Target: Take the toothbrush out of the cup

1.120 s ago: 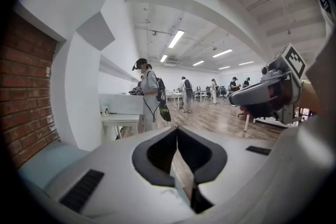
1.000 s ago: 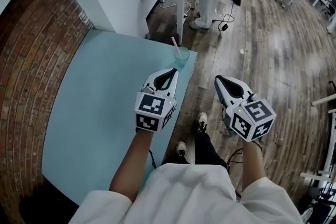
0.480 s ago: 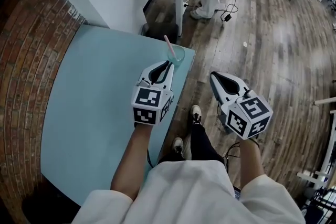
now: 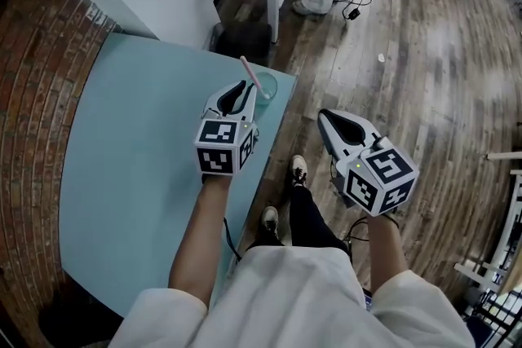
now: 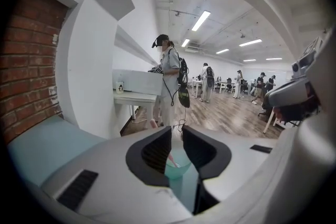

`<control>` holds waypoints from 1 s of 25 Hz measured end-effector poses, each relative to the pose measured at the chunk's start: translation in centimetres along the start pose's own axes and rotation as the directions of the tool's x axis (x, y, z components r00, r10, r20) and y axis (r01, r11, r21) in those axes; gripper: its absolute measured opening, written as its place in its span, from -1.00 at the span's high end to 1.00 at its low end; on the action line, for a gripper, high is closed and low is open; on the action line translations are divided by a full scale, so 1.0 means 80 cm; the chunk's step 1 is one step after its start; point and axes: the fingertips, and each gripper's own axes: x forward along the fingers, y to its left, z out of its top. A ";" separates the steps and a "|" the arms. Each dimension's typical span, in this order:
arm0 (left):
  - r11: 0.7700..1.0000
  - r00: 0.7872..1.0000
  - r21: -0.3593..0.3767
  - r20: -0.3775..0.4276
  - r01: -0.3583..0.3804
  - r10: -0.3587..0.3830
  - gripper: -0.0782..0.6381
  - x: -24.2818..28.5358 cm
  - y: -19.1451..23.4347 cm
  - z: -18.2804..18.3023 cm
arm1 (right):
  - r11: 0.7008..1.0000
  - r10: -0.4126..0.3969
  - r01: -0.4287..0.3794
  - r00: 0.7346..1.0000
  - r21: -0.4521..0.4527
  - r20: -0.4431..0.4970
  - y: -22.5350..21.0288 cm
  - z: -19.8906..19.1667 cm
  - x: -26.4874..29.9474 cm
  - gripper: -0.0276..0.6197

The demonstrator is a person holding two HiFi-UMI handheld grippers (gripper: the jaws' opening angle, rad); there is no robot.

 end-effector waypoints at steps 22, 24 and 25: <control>0.990 0.987 -0.066 -0.110 -0.125 0.118 0.39 0.091 0.045 -0.058 | 0.999 0.038 -0.034 0.993 0.038 -0.109 -0.046 -0.044 0.040 0.92; 0.990 0.988 -0.069 -0.109 -0.119 0.112 0.39 0.095 0.044 -0.059 | 0.999 0.039 -0.034 0.992 0.040 -0.117 -0.048 -0.048 0.042 0.92; 0.991 0.988 -0.072 -0.108 -0.117 0.109 0.39 0.097 0.044 -0.060 | 0.999 0.038 -0.033 0.992 0.042 -0.120 -0.049 -0.050 0.043 0.92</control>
